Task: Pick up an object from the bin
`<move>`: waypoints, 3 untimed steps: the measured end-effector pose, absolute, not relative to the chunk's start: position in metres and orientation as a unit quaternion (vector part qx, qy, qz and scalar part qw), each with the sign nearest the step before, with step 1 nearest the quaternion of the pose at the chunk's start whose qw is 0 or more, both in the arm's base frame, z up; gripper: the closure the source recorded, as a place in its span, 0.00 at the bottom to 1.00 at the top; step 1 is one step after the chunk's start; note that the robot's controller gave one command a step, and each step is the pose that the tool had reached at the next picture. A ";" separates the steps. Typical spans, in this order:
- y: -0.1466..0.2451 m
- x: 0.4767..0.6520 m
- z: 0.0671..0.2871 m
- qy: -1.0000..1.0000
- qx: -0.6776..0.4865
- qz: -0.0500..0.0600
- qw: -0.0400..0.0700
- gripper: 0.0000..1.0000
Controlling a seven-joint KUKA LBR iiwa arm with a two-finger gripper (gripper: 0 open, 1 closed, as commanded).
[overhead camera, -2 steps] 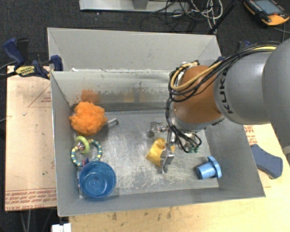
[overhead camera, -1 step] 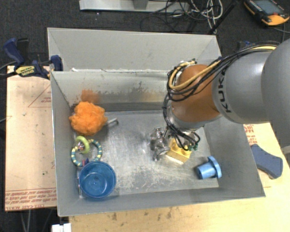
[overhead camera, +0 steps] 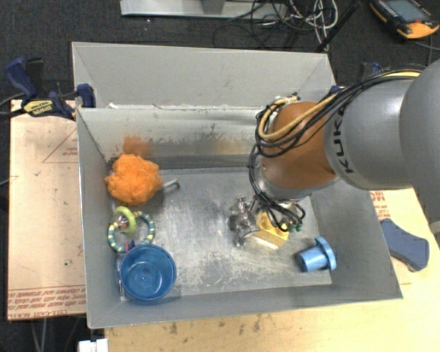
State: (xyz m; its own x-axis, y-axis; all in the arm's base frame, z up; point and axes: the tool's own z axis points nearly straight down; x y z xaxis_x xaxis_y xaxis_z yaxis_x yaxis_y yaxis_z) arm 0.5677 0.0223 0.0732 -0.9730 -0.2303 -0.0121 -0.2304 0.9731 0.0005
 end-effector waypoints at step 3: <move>-0.022 0.582 0.161 0.963 -0.270 -0.001 0.004 0.00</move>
Offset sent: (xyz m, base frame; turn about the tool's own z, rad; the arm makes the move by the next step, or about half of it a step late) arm 0.0000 0.0000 0.0000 0.0000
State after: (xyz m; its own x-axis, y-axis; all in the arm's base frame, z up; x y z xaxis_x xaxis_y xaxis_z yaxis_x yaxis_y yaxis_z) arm 0.5819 -0.0222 0.1613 -0.8541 -0.5200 -0.0080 -0.5200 0.8541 -0.0039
